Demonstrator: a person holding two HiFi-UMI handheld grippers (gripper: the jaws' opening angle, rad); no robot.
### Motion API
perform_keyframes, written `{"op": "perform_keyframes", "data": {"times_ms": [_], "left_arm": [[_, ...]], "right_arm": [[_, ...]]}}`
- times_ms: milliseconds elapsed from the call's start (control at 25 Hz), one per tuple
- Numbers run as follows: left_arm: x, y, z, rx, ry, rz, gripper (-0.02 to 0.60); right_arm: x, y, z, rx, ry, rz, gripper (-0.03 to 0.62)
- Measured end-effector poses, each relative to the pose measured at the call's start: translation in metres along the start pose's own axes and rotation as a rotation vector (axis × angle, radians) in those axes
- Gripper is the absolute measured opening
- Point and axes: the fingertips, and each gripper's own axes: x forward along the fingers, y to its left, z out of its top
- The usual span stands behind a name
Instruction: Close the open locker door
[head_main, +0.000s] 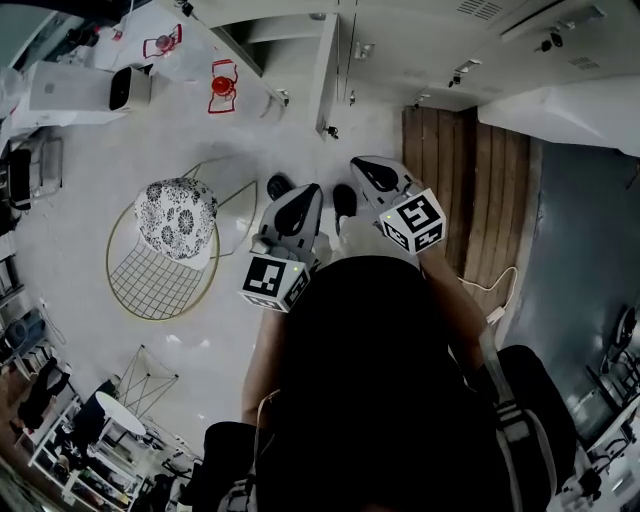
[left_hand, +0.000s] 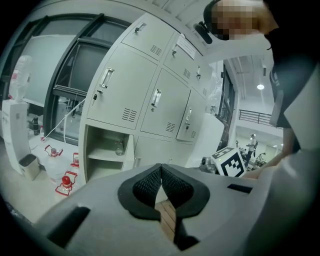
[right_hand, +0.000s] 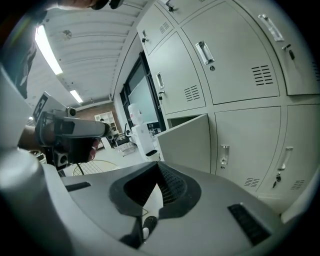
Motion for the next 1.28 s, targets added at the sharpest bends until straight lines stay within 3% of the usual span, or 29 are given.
{"op": "perform_keyframes", "data": {"times_ms": [440,1280], "left_arm": [[0.0,0.013,-0.003,-0.009,0.008,0.059,0.018],[0.003,0.013,-0.011,-0.048,0.046,0.061,0.018]], "right_arm": [[0.041,-0.018,-0.035,-0.041,0.041,-0.014,0.005],[0.124,-0.041,-0.092,-0.079,0.203,-0.033,0.003]]}}
